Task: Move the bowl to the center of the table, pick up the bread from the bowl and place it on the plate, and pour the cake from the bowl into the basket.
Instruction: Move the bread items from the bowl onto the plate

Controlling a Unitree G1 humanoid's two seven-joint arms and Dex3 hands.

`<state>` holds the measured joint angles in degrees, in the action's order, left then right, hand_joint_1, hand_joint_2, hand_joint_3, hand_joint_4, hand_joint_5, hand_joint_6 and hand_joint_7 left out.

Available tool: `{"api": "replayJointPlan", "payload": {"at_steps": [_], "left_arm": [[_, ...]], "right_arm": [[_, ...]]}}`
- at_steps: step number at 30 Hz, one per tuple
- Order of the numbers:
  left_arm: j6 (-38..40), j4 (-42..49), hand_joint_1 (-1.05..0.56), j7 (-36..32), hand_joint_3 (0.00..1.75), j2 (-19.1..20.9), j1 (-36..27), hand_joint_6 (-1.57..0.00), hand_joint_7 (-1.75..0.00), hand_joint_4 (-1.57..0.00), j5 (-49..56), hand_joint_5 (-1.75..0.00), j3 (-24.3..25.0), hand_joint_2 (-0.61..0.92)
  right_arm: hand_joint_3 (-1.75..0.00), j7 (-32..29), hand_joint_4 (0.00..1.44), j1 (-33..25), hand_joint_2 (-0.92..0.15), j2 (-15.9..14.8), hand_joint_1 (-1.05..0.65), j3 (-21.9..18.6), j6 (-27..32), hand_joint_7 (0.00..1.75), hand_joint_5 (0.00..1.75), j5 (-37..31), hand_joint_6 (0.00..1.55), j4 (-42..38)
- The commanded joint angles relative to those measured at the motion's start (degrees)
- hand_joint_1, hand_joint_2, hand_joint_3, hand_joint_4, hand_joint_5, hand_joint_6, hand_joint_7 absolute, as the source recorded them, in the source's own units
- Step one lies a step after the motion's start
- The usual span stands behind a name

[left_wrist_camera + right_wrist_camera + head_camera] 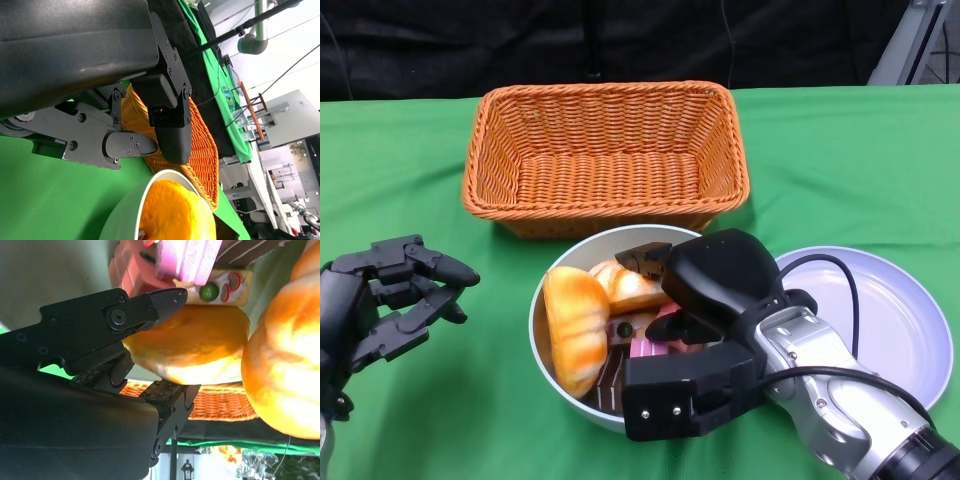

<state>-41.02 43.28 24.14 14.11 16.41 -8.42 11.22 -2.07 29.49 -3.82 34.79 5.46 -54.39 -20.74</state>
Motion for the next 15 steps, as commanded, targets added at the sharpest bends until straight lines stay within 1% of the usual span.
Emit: {"api": "replayJointPlan", "payload": {"at_steps": [1,3,6,8,9,10,11,12,13,14,15], "left_arm": [[-0.7,0.1,-0.16,-0.3,0.34,0.9,0.1,-0.93,-0.85,-0.84,0.1,-1.27,0.0,0.88],[-0.8,-0.3,-0.17,-0.7,0.34,1.0,-0.2,-0.93,-0.85,-0.84,0.7,-1.28,-0.3,0.87],[-1.9,0.0,-0.16,-0.5,0.34,1.2,-0.1,-0.92,-0.86,-0.84,0.9,-1.29,-0.5,0.89],[-2.3,0.5,-0.16,-0.3,0.33,1.2,0.1,-0.92,-0.87,-0.84,0.7,-1.29,-0.4,0.89],[-2.2,0.6,-0.16,-0.2,0.33,1.2,0.2,-0.92,-0.87,-0.84,0.6,-1.29,-0.4,0.89],[-2.2,0.8,-0.15,-0.2,0.33,1.1,0.3,-0.91,-0.87,-0.84,0.5,-1.28,-0.3,0.88],[-2.1,0.8,-0.15,-0.1,0.33,1.1,0.3,-0.92,-0.87,-0.84,0.5,-1.28,-0.3,0.88],[-2.0,0.7,-0.15,-0.1,0.32,1.0,0.3,-0.92,-0.87,-0.84,0.5,-1.28,-0.4,0.88],[-2.0,0.7,-0.16,-0.3,0.32,1.0,0.4,-0.92,-0.86,-0.84,0.7,-1.28,-0.5,0.87],[-1.9,0.7,-0.15,-0.5,0.32,1.0,0.4,-0.92,-0.86,-0.84,0.9,-1.27,-0.5,0.87],[-2.0,0.8,-0.16,-0.6,0.33,1.0,0.4,-0.92,-0.86,-0.84,1.1,-1.27,-0.6,0.87]], "right_arm": [[-0.08,-0.4,0.78,1.2,-0.92,0.2,-0.71,0.9,0.9,0.0,0.05,-0.5,0.55,-2.1],[-0.08,-3.0,0.78,1.7,-0.92,0.9,-0.69,1.8,0.5,0.0,0.04,-1.0,0.55,-4.4],[-0.06,-7.9,1.01,2.0,-0.91,1.0,-0.56,2.4,-2.1,0.07,0.16,-0.5,0.73,-6.7],[-0.04,-10.7,1.05,2.0,-0.92,0.7,-0.53,2.3,-3.9,0.07,0.19,-0.2,0.77,-7.7],[-0.02,-11.9,1.0,2.0,-0.91,0.5,-0.46,2.3,-4.8,0.08,0.51,0.1,0.88,-8.1],[-0.01,-12.8,0.87,2.1,-0.9,0.4,-0.41,2.2,-5.4,0.08,0.88,0.3,0.96,-8.5],[0.0,-14.9,0.83,2.1,-0.9,0.1,-0.39,1.9,-6.6,0.07,1.02,0.5,0.98,-8.9],[0.0,-16.5,0.71,2.2,-0.9,0.0,-0.37,1.5,-7.5,0.26,1.31,0.9,0.99,-9.2],[0.0,-18.3,0.61,2.3,-0.9,-0.3,-0.36,1.0,-8.9,0.77,1.55,1.5,0.79,-9.3],[0.0,-19.5,0.57,2.5,-0.91,-0.6,-0.35,0.5,-10.1,1.09,1.64,1.9,0.66,-9.4],[0.0,-20.3,0.55,2.6,-0.91,-0.8,-0.36,0.2,-11.1,1.26,1.69,2.3,0.58,-9.5]]}}
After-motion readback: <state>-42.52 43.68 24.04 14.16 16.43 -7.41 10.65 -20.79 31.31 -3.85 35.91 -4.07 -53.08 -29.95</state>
